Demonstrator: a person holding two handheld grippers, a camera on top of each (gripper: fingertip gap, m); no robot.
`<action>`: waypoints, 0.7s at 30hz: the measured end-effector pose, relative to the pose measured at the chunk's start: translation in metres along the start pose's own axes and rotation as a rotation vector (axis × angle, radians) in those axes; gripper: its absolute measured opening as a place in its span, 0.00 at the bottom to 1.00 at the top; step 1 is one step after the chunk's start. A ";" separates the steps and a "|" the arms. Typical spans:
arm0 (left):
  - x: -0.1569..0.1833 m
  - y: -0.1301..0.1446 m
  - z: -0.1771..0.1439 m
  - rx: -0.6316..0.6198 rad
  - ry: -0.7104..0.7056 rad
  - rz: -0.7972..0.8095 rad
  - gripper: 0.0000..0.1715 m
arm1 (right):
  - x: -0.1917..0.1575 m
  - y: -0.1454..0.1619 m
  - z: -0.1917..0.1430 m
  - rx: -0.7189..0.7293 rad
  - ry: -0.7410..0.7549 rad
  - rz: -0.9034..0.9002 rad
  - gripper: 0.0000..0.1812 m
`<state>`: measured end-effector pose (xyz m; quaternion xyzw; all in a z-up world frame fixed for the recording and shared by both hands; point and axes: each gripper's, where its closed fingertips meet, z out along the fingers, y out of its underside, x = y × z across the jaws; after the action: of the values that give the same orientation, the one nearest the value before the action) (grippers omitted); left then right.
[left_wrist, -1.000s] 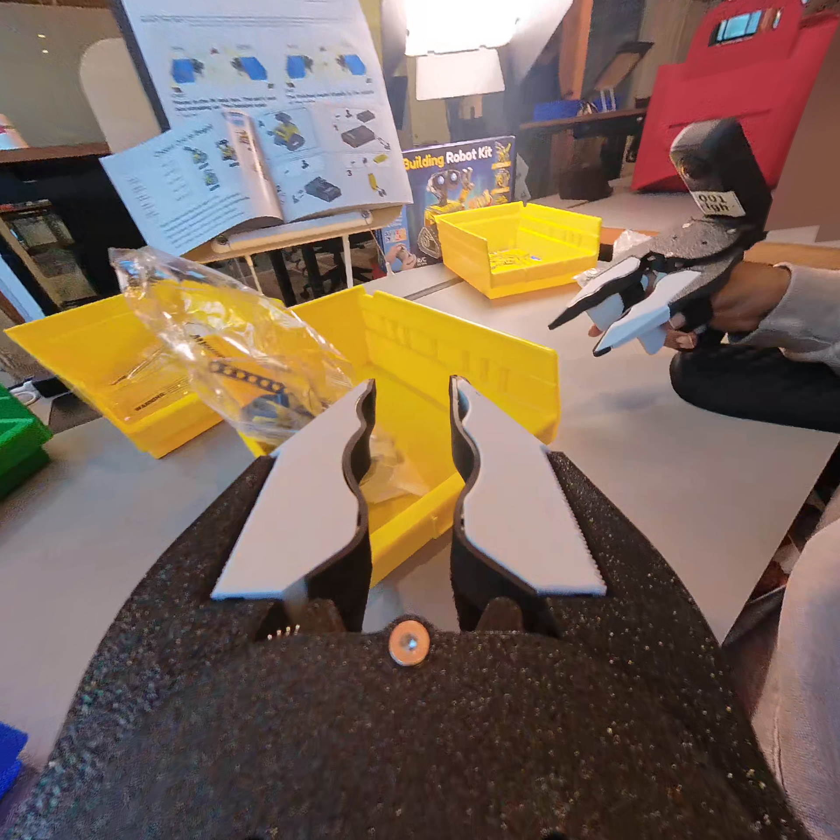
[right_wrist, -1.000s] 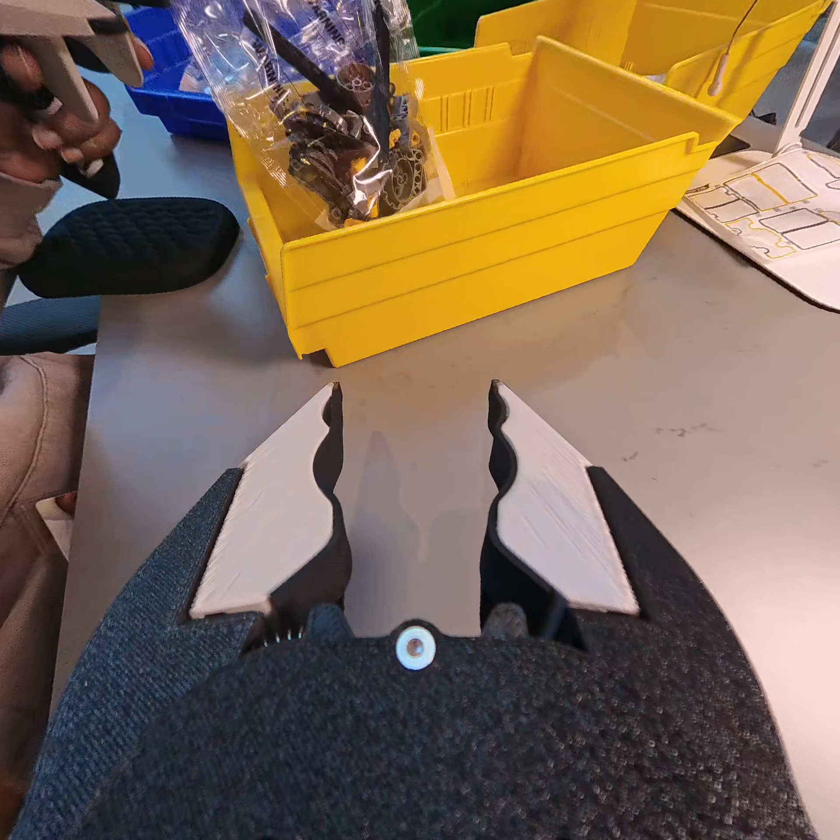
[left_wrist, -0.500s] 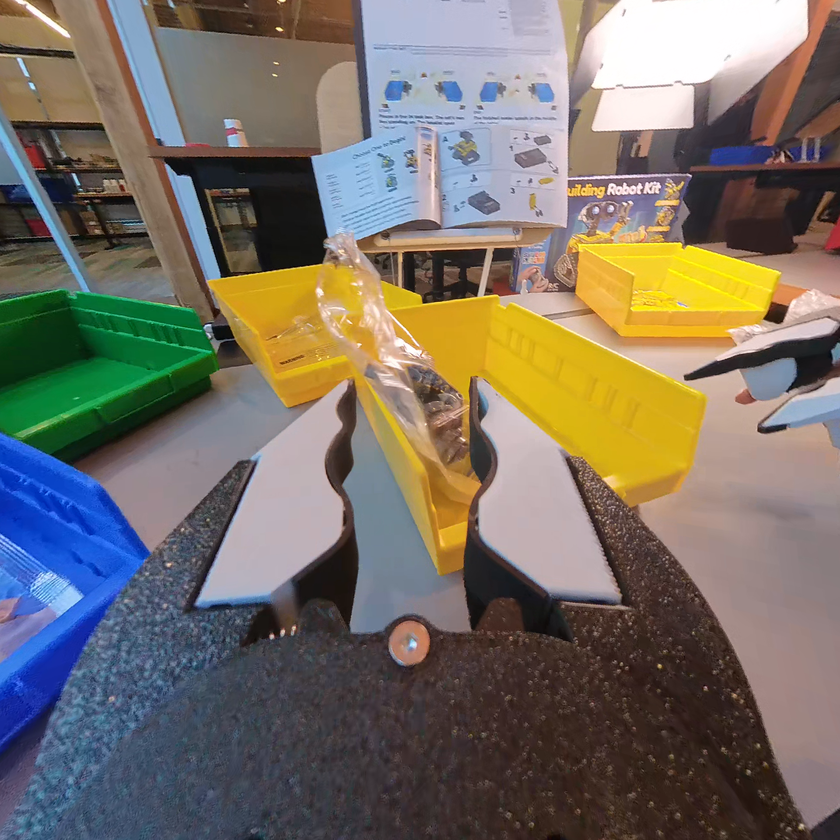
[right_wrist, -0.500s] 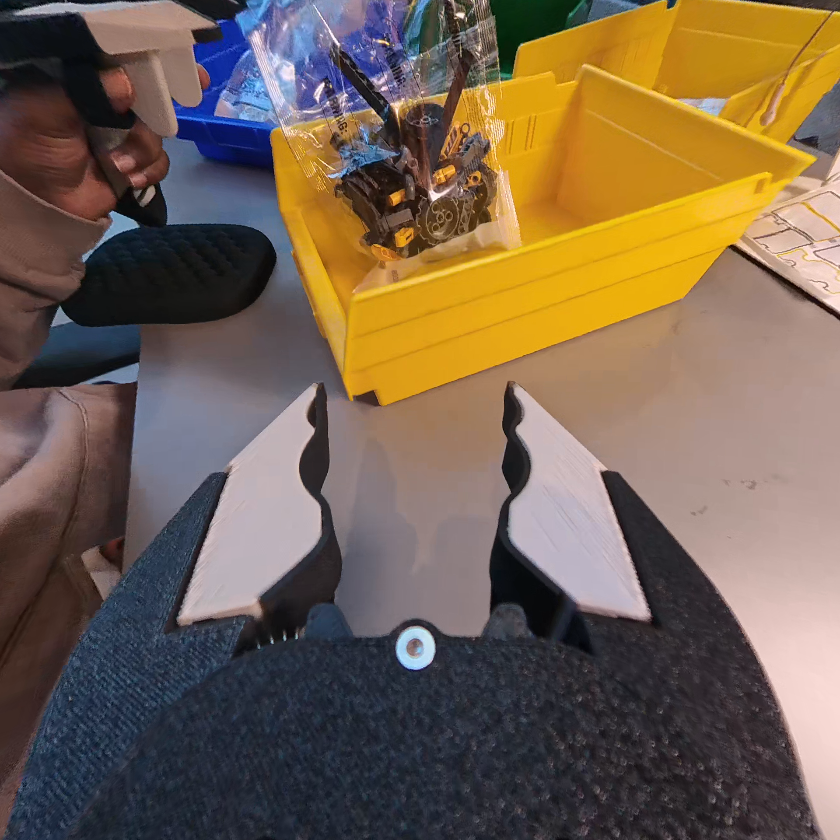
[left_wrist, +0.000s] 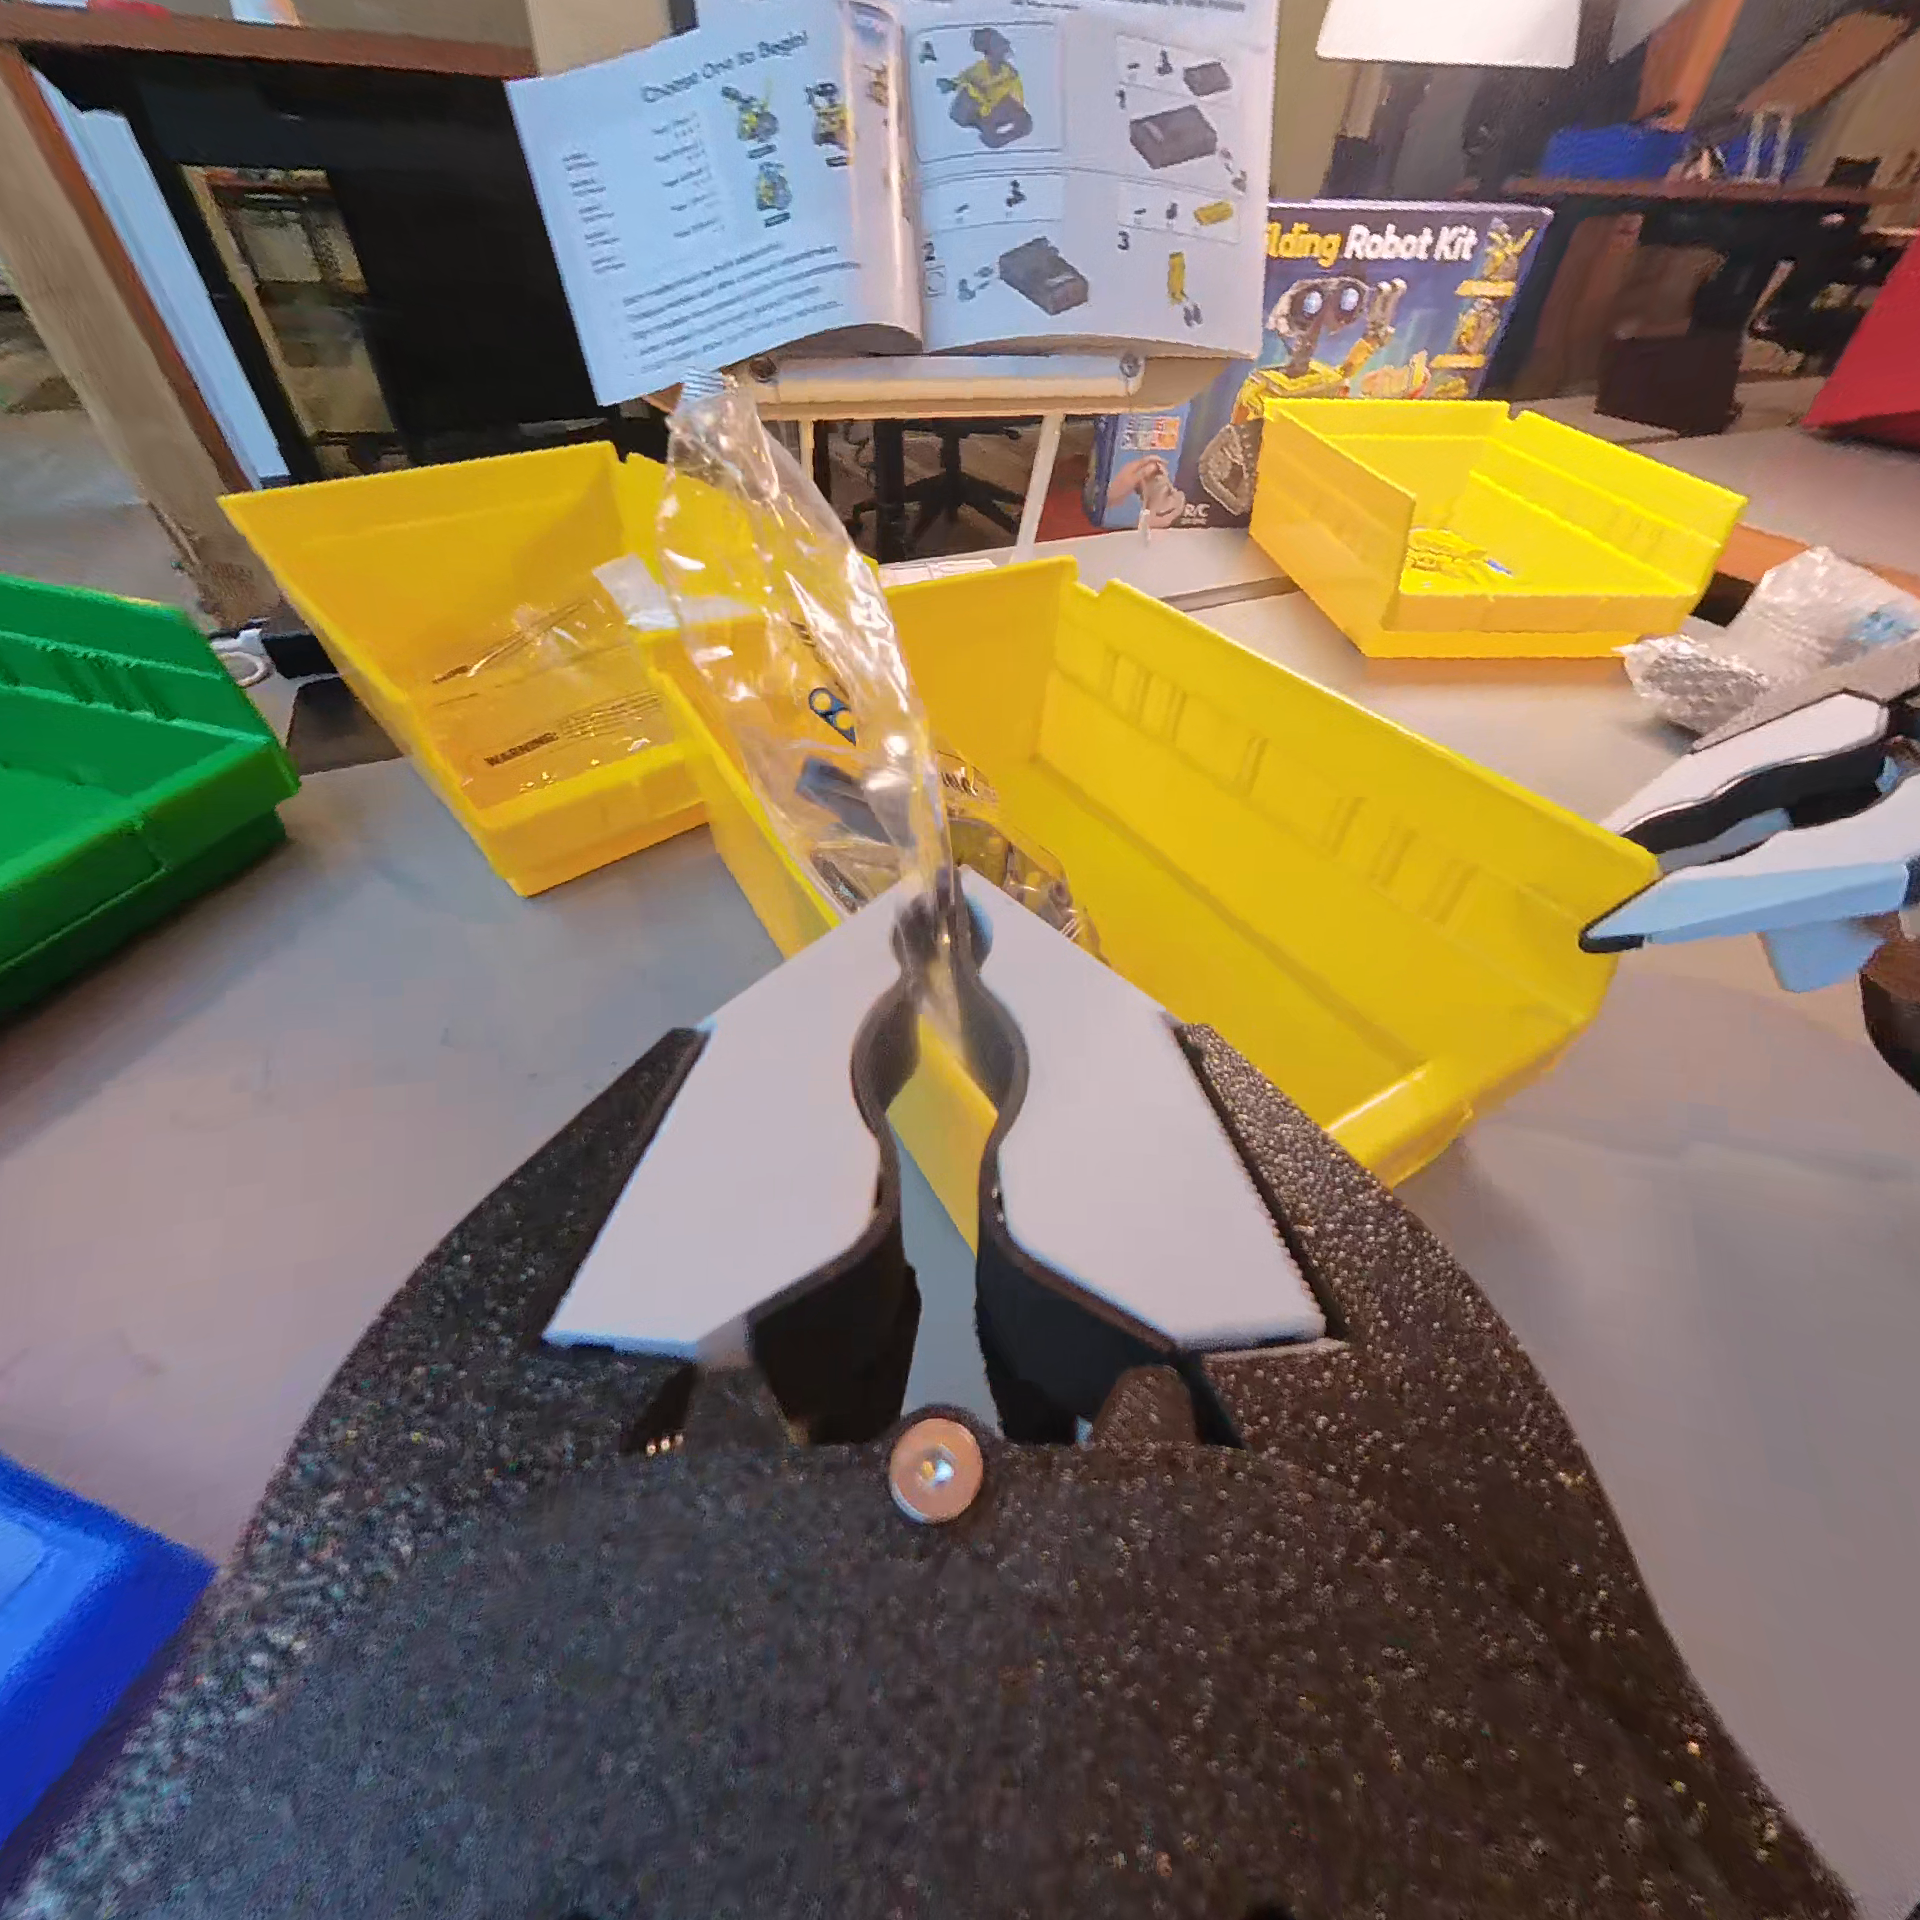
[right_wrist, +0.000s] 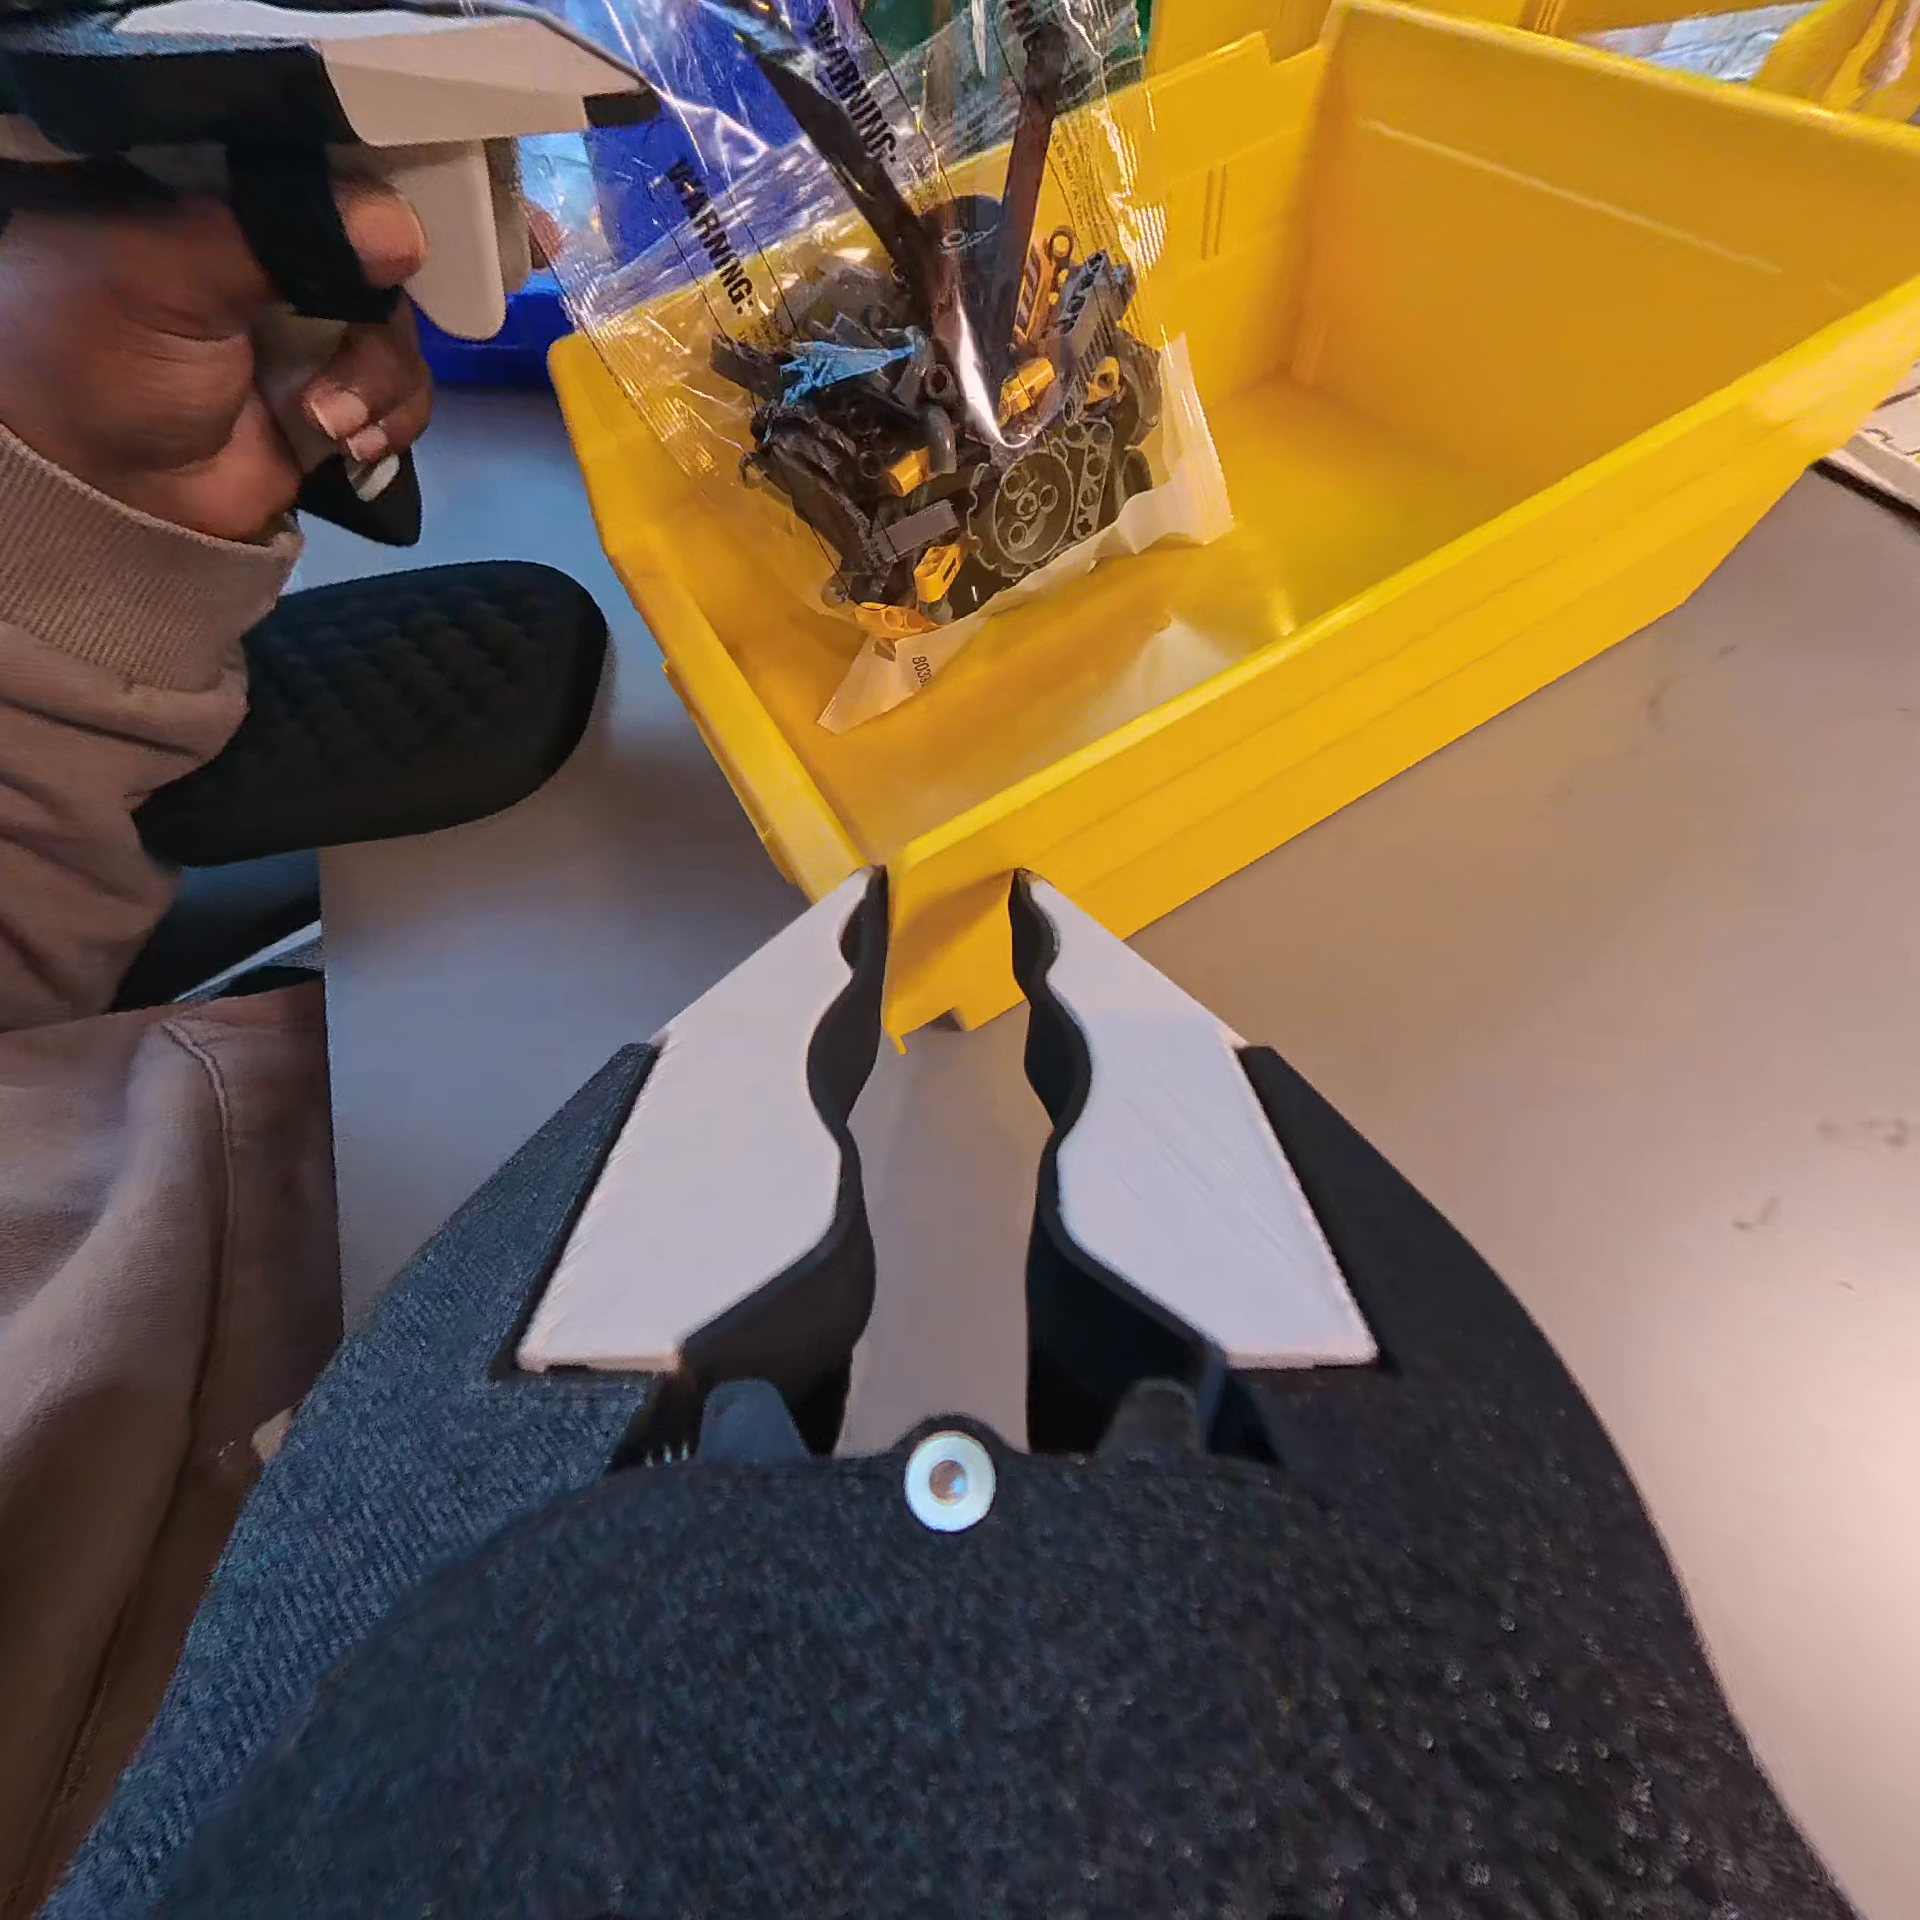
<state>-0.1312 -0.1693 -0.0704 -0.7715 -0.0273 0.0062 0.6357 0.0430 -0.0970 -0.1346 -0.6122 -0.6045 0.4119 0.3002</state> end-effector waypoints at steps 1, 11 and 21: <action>0.004 -0.001 0.002 -0.005 0.017 0.018 0.00 | 0.003 0.002 -0.004 0.003 0.008 0.005 0.10; 0.051 -0.042 0.033 0.016 0.245 0.158 0.00 | 0.043 0.019 -0.052 0.056 0.204 0.032 0.03; 0.075 -0.128 0.055 0.101 0.379 0.294 0.00 | 0.068 0.033 -0.086 0.095 0.352 0.055 0.02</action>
<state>-0.0636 -0.0871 0.0467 -0.7216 0.2056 -0.0450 0.6596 0.1292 -0.0212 -0.1315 -0.6763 -0.5057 0.3346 0.4183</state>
